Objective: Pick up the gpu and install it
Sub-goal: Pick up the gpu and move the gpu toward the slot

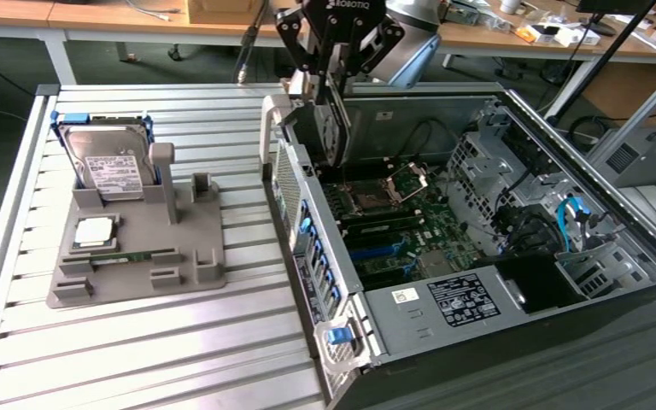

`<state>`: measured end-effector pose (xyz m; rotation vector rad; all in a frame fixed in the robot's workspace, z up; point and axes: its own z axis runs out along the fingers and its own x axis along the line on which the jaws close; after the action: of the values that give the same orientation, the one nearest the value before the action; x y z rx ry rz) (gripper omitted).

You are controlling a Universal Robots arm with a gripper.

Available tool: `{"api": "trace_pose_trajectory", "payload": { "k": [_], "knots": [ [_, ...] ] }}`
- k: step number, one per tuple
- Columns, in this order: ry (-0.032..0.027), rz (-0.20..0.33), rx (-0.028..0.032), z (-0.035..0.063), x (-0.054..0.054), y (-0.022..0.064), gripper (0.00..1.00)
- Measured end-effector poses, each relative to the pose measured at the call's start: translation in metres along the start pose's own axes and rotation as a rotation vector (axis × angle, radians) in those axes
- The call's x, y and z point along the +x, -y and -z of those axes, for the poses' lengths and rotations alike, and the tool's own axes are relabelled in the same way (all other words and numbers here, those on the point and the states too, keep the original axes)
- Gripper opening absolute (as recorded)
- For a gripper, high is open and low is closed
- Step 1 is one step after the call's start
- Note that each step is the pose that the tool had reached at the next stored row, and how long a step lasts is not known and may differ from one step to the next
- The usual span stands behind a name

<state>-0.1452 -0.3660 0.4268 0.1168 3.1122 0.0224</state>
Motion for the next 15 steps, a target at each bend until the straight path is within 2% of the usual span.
{"api": "trace_pose_trajectory", "payload": {
  "k": [15],
  "knots": [
    [0.0004,0.000,0.0052,-0.0008,-0.0086,-0.0006,0.27]
  ]
}}
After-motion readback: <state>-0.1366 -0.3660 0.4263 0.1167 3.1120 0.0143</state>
